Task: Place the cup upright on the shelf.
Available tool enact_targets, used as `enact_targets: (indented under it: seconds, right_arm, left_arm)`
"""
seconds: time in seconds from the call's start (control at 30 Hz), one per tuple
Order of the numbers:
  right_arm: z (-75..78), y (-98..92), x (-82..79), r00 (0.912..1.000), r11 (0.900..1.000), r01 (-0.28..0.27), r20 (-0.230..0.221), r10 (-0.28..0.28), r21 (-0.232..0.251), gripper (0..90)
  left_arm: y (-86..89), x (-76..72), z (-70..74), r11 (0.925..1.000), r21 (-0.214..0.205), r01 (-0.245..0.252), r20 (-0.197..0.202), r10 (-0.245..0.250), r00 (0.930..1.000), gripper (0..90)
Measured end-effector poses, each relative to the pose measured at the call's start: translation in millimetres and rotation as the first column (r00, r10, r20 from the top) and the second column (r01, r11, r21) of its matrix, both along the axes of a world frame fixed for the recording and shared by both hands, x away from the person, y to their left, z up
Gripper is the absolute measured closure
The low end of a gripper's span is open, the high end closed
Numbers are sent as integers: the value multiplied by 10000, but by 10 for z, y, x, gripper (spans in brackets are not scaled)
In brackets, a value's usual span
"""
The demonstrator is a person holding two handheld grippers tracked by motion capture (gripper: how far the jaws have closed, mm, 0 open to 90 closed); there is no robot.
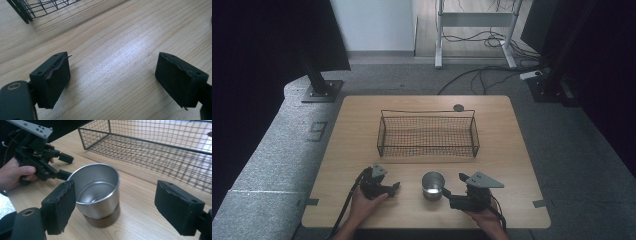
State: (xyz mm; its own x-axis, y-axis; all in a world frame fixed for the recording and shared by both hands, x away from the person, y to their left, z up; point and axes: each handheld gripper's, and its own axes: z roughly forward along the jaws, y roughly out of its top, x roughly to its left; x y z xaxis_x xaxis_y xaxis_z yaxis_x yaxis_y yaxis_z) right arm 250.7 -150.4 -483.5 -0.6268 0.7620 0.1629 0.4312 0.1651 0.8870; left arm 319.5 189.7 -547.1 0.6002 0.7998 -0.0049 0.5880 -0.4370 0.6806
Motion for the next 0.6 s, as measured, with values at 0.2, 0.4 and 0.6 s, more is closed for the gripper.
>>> enact_targets:
  seconds: [0.2,0.4,0.6]
  right_arm:
    - [-48,175,25,9994,9993,-297,-167,294,-206,157]
    - [-77,311,43,9988,9980,-456,-183,448,-440,133]
    - [-93,383,65,9987,9967,-492,-147,483,-643,124]
  left_arm:
    - [-2,1,0,10000,-6,14,-3,-14,10000,127]
    - [-2,1,0,10000,-7,15,-1,-15,10000,127]
    - [-2,1,-1,10000,-9,25,4,-25,10000,128]
